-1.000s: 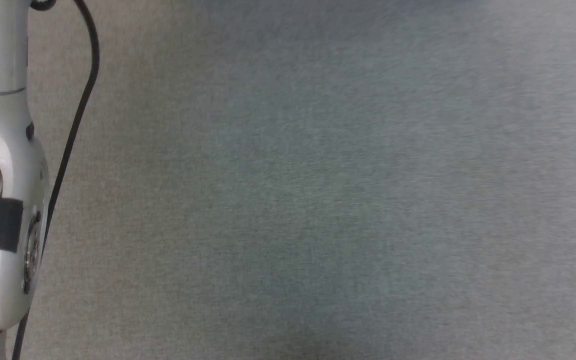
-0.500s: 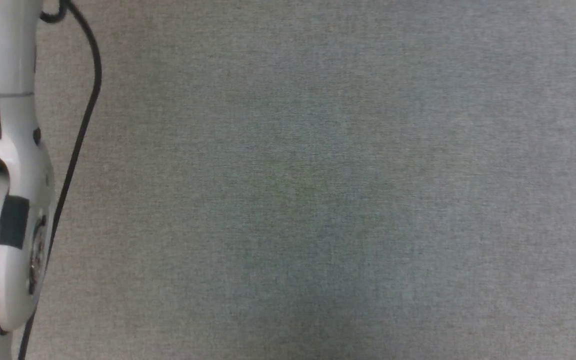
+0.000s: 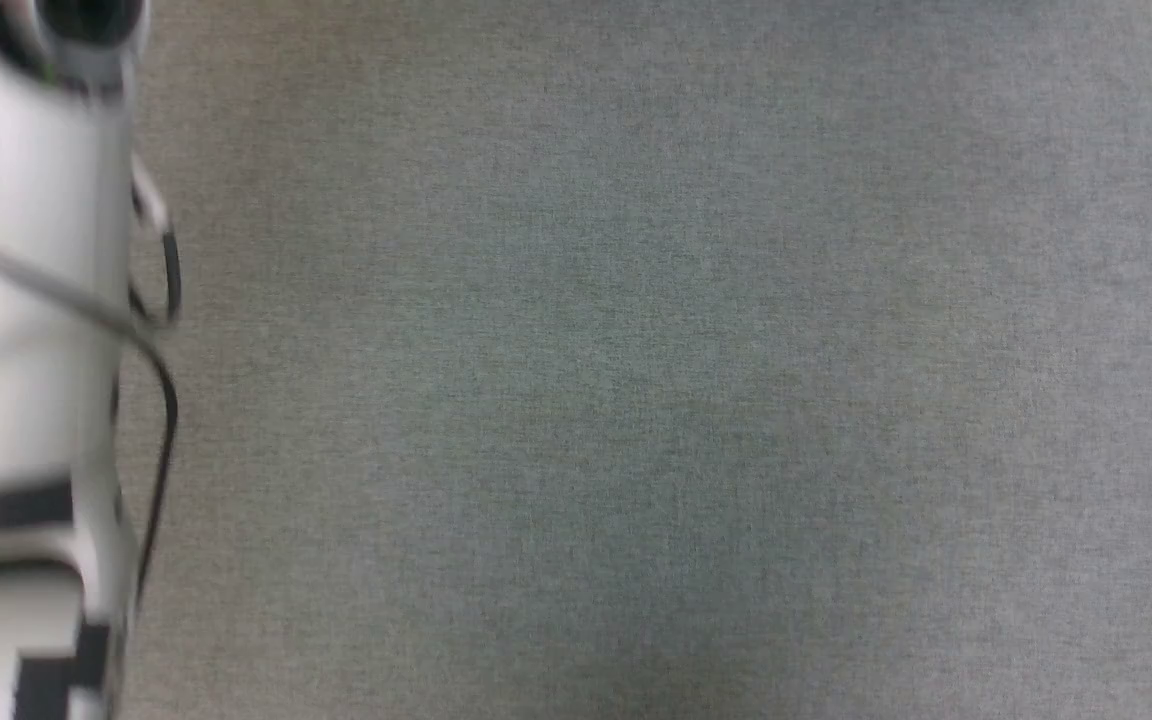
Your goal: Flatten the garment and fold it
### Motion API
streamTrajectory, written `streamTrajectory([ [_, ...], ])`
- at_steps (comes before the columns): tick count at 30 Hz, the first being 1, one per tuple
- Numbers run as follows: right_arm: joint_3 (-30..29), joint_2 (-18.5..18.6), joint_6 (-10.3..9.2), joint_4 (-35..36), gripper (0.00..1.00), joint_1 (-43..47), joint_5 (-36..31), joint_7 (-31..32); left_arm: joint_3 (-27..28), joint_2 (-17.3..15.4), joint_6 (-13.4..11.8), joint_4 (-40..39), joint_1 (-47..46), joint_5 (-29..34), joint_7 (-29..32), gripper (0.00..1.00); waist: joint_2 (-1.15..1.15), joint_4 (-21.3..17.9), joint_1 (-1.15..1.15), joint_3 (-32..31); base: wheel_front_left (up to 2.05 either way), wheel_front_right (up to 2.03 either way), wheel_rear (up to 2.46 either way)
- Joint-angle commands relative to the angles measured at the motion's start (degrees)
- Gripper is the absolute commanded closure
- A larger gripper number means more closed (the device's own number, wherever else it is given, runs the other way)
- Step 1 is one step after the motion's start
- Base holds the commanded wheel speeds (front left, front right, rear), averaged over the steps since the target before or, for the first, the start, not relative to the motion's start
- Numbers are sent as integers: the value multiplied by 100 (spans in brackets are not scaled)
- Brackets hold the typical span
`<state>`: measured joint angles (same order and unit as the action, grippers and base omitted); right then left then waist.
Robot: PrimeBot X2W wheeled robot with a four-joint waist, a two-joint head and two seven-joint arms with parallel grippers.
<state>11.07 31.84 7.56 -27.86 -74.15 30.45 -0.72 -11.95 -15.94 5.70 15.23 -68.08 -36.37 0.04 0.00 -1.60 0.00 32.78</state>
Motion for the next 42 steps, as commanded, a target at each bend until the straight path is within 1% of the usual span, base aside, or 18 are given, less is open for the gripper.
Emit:
streamTrajectory([
  [1, -106, 37, -8, 191, 100, 367, 163, 80, 28, -65, -90, -283, 420, -112, 115, 100, 0, 18, 0, -86, 0, 0, 0],
  [4, -414, 76, -8, 703, 100, 1173, 453, 248, 101, -101, -289, -1035, 1312, -352, 374, 100, 0, 17, 0, -275, 0, 0, 0],
  [7, -731, 11, -8, 1149, 100, 1930, 621, 405, 176, -112, -447, -1623, 2077, -568, 525, 100, 0, 6, 0, -438, 0, 0, 0],
  [11, -1205, -282, -8, 1786, 100, 2998, 709, 615, 211, -126, -636, -2273, 3132, -748, 633, 100, 0, -19, 0, -661, 0, 0, 0],
  [13, -1436, -470, -8, 2064, 100, 3473, 723, 715, 176, -157, -692, -2464, 3607, -759, 664, 100, 0, -23, 0, -762, 0, 0, 0],
  [15, -1635, -676, -8, 2320, 100, 3939, 736, 831, 183, -98, -773, -2596, 4064, -866, 656, 100, 0, -25, 0, -861, 0, 0, 0],
  [21, -1948, -1260, -8, 2993, 100, 5283, 789, 1275, 62, -115, -830, -2630, 5288, -1149, 848, 100, 0, -42, 0, -1145, 0, 0, 0],
  [24, -2078, -1528, -8, 3163, 100, 5844, 825, 1498, -37, -134, -825, -2520, 5763, -1272, 974, 100, 0, -38, 0, -1307, 0, 0, 0],
  [27, -2163, -1800, -8, 3246, 100, 6432, 958, 1842, -79, -99, -797, -2390, 6235, -1565, 1127, 100, 0, -33, 0, -1498, 0, 0, 0],
  [30, -2134, -1901, -8, 3301, 100, 6960, 1092, 2218, -86, -181, -775, -2256, 6645, -1763, 1296, 100, 0, -40, 0, -1703, 0, 0, 0],
  [35, -2182, -1868, -8, 3376, 100, 7757, 1302, 2853, 1, -351, -820, -2208, 7352, -2161, 1631, 100, 0, -84, 0, -2087, 0, 0, 0],
  [39, -2402, -1877, -8, 3401, 100, 8278, 1459, 3266, 44, -489, -883, -2386, 7859, -2396, 1875, 100, 0, -101, 0, -2319, 0, 0, 0],
  [42, -2598, -2002, -8, 3440, 100, 8609, 1491, 3467, 115, -530, -938, -2552, 8174, -2541, 1938, 100, 0, -107, 0, -2474, 0, 0, 0],
])
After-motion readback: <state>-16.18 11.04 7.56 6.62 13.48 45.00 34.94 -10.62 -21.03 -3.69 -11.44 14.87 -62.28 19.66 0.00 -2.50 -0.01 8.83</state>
